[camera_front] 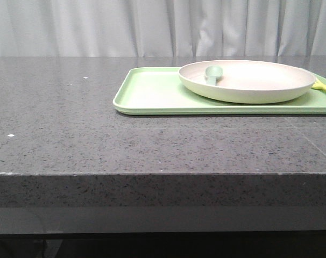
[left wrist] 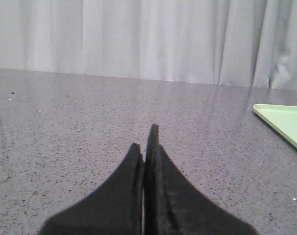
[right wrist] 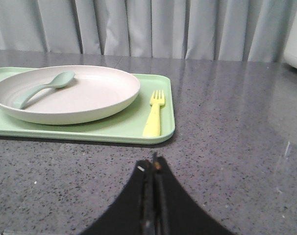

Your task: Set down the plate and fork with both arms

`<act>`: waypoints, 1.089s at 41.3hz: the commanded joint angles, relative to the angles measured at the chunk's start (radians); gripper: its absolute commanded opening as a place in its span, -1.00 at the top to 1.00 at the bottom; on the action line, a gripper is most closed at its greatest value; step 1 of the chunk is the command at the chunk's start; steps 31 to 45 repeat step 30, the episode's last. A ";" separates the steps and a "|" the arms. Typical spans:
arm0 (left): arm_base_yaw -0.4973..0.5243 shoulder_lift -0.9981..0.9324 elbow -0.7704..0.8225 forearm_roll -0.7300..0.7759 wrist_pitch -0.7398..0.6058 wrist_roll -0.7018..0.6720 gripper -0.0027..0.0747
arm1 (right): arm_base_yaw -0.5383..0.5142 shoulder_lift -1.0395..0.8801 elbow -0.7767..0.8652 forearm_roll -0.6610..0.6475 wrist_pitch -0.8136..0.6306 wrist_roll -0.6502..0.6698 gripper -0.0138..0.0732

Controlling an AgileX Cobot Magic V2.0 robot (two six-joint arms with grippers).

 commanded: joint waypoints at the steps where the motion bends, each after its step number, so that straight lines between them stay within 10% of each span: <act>1: 0.002 -0.020 0.003 0.001 -0.079 -0.009 0.98 | -0.006 -0.017 -0.004 -0.002 -0.090 -0.001 0.84; 45: 0.002 -0.020 0.003 0.001 -0.079 -0.009 0.98 | -0.030 -0.017 -0.004 -0.002 -0.090 -0.001 0.84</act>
